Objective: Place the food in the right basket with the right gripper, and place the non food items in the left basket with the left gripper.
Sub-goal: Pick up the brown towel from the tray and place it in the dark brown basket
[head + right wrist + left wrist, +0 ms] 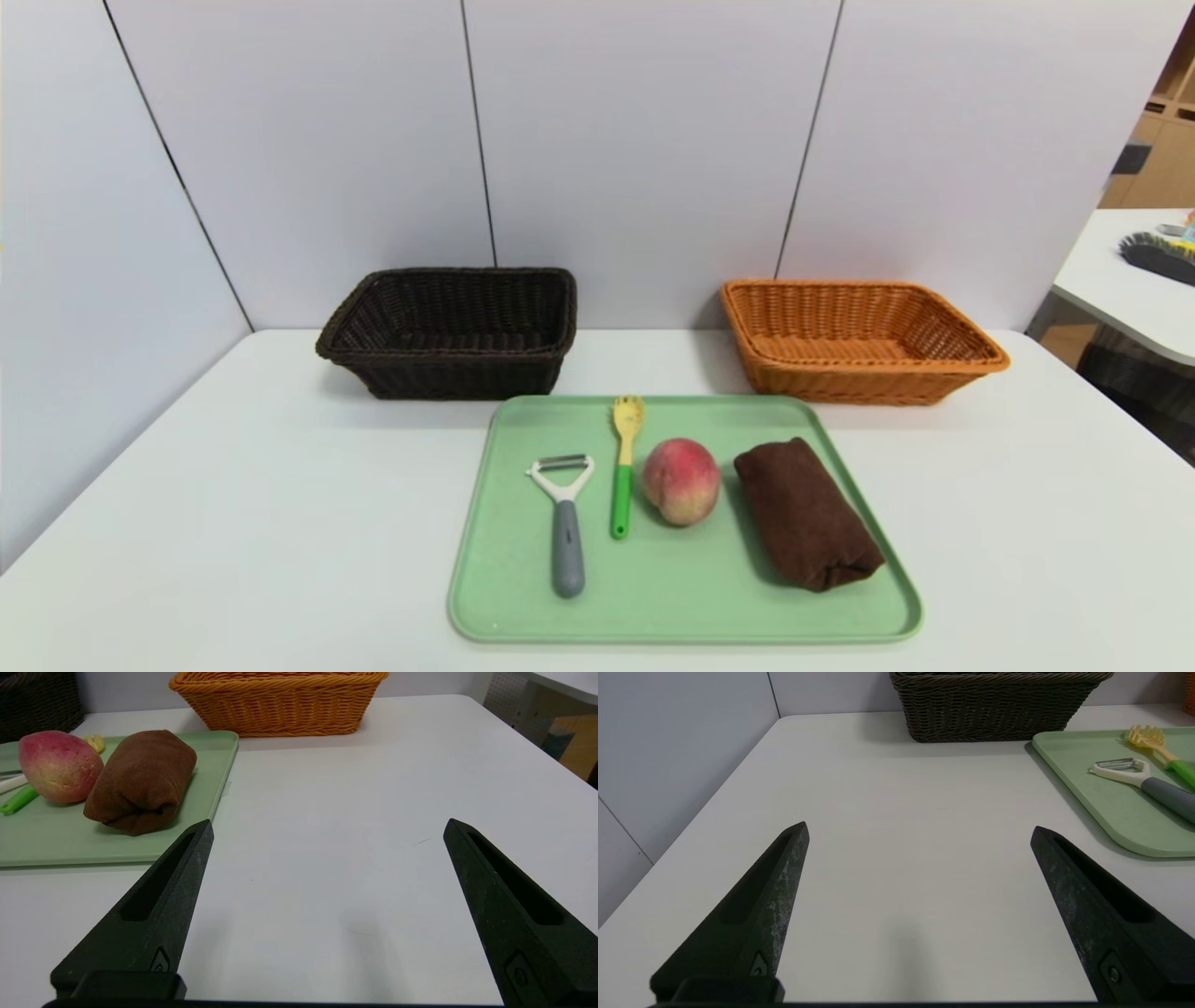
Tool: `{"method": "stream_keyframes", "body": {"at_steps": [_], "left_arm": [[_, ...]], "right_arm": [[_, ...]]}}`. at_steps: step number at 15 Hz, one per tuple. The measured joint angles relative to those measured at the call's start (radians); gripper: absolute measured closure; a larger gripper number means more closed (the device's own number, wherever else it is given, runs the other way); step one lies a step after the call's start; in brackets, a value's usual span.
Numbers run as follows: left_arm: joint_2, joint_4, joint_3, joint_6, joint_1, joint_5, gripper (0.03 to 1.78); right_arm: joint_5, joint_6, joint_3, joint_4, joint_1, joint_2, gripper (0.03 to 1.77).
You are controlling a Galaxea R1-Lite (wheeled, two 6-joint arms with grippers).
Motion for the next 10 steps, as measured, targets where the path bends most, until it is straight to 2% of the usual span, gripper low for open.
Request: {"method": "stream_keyframes", "body": {"at_steps": [6,10], "left_arm": [[0.0,0.0,0.0,0.006,0.0,0.001,0.12],[0.0,0.042,-0.003,0.023,0.0,-0.005,0.12]], "right_arm": [[0.0,-0.001,0.0,0.0,0.0,0.0,0.1],[0.01,-0.041,-0.002,0.002,0.0,0.0,0.1]]}}
